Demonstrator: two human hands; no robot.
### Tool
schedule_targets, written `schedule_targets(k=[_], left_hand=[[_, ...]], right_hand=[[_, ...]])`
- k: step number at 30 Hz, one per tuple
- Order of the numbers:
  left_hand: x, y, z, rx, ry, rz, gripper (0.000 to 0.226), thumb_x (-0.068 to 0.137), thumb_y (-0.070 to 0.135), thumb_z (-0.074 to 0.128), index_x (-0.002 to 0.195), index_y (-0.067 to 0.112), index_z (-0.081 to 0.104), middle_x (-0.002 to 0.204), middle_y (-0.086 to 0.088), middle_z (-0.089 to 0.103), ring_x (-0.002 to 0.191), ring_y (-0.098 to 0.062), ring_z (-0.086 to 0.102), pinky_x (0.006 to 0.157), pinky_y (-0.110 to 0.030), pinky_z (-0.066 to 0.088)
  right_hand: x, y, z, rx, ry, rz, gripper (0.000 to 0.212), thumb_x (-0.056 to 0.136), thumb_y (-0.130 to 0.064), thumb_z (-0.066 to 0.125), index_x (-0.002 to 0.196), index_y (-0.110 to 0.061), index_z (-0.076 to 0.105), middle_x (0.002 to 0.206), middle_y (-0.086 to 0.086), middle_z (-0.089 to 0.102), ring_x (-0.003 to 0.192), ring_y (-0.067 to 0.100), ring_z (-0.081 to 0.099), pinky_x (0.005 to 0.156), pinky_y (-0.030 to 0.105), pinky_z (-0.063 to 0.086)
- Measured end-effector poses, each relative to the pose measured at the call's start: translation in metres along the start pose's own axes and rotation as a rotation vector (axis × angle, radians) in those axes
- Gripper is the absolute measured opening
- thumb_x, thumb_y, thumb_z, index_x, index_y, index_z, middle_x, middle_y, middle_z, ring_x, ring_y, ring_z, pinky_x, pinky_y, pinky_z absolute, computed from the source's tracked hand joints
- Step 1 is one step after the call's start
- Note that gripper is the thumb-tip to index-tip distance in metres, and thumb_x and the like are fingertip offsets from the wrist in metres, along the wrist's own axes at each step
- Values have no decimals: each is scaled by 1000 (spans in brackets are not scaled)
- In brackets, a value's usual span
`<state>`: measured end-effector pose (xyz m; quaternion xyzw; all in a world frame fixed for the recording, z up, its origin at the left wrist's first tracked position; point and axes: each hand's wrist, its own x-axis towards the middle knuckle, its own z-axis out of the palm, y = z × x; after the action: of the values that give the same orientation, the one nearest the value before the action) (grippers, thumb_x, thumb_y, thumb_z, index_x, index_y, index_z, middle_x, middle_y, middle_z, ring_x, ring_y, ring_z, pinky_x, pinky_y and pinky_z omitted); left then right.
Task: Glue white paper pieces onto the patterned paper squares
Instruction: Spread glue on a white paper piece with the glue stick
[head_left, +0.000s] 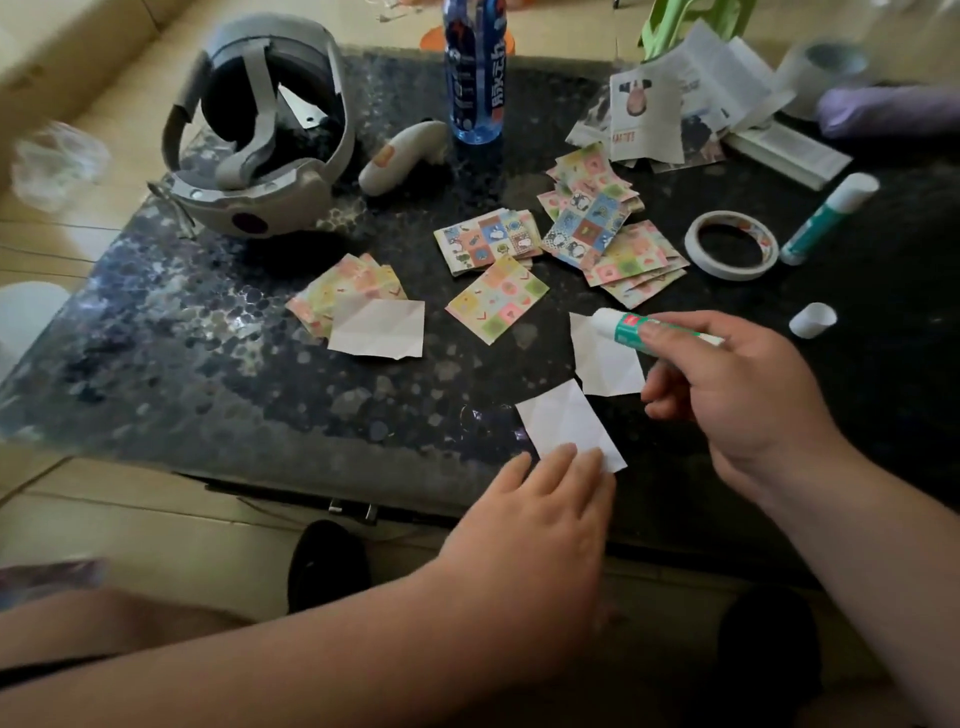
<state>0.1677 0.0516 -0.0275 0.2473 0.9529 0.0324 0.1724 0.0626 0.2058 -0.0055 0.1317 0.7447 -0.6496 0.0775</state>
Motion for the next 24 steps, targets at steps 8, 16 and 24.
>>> schedule_targets(k=[8,16,24], left_hand=[[8,-5,0,16,-68,-42,94,97,63,46,161,14,-2,168,-7,-14,154,-27,-9,125,-51,5],[2,-8,-1,38,-77,-17,97,95,64,50,161,16,-2,168,-7,-14,154,-28,-7,123,-52,7],[1,-14,2,29,-51,-9,96,92,62,55,161,21,3,168,-5,-8,154,-28,-3,123,-54,8]], right_hand=[[-6,7,1,61,-18,30,9,92,-15,72,84,-13,69,49,-14,56,48,-1,54,72,34,53],[-4,13,22,174,-144,105,6,93,-12,70,96,-9,75,69,9,69,65,17,63,94,60,54],[-4,31,29,-377,-115,-187,13,81,-27,85,81,-18,76,72,-3,73,70,7,70,66,22,57]])
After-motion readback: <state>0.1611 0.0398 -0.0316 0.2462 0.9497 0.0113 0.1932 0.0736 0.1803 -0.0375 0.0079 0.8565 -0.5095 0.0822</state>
